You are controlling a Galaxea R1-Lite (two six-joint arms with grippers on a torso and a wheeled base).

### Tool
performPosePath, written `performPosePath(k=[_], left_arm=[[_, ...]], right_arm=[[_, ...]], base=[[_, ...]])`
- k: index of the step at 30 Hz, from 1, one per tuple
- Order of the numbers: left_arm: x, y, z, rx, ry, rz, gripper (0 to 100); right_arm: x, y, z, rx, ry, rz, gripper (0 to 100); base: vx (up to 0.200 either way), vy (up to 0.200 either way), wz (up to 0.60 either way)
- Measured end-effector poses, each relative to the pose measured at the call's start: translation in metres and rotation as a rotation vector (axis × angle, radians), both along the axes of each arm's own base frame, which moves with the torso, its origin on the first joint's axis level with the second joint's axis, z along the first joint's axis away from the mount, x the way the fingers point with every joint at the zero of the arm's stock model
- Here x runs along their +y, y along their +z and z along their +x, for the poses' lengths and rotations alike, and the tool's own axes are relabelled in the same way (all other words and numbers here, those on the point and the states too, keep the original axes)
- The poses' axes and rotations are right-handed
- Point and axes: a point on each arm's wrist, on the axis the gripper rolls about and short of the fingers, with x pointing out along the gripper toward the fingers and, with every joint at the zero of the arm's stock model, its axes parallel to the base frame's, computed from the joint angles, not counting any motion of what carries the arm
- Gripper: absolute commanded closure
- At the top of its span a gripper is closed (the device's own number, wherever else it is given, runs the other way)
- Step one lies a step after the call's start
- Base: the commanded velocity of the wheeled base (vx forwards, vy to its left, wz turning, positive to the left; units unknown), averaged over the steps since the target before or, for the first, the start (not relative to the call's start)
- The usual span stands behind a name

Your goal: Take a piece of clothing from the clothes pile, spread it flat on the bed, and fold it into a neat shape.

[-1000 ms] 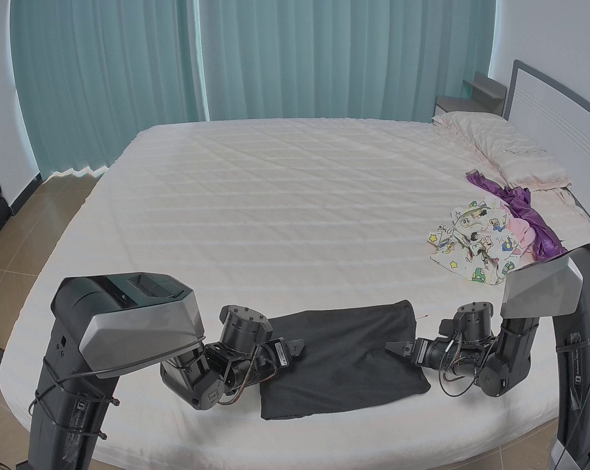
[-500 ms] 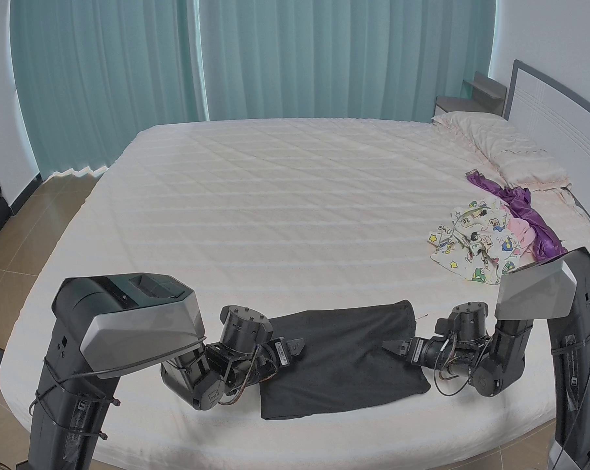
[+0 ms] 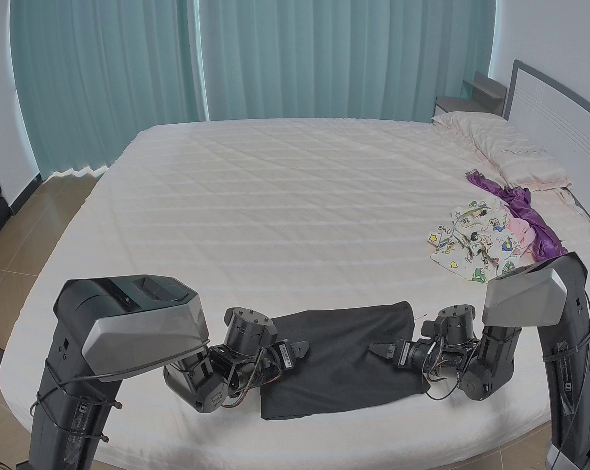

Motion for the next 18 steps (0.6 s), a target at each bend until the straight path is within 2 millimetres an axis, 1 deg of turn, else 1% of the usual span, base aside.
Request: performPosePath(k=[13,18], left_arm=[[-0.0018,0.0001,-0.0016,0.006,0.004,-0.011,100],[-0.0016,0.0014,-0.0022,0.015,0.034,-0.056,100]], right_arm=[[0.0018,0.0032,-0.0024,-0.032,0.039,0.046,100],[0.0009,0.0068,-0.0051,-0.045,0.024,0.082,100]], base=[[0.000,0.000,0.00],[0.000,0.000,0.00]])
